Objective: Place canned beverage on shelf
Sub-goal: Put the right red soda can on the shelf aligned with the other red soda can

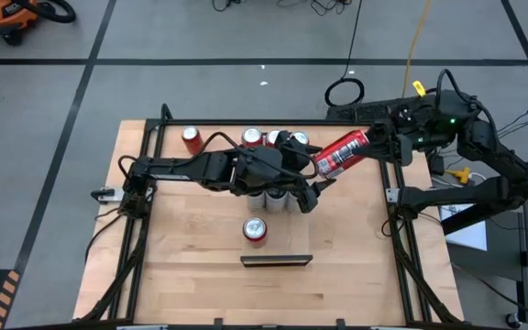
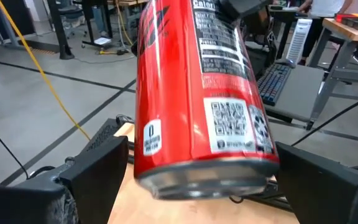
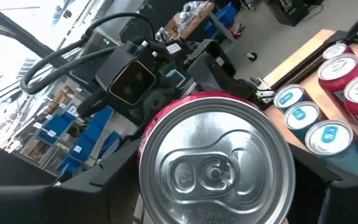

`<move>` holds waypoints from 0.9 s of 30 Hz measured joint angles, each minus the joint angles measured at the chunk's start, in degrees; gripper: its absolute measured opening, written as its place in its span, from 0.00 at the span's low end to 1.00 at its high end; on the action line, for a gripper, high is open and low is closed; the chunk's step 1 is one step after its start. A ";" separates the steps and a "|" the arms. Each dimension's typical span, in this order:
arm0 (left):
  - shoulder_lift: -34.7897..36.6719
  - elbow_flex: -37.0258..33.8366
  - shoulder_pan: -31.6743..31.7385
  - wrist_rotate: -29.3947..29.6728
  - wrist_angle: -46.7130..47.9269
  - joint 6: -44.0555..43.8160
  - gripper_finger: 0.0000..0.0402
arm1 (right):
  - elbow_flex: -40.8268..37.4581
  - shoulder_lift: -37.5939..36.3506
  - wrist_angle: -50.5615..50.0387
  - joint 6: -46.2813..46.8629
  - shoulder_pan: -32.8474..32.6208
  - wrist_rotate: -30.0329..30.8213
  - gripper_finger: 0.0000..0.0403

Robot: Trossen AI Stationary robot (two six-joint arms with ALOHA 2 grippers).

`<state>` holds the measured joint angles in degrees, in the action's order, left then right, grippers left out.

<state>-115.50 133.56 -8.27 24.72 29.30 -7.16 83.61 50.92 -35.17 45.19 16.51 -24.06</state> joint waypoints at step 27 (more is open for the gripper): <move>0.07 -0.04 -0.11 4.10 -3.28 0.42 0.72 | 0.00 4.82 7.21 -0.70 -0.67 -0.10 0.67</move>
<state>-115.44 133.51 -8.38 28.82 26.02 -6.74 83.61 55.75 -27.97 44.49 15.84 -24.15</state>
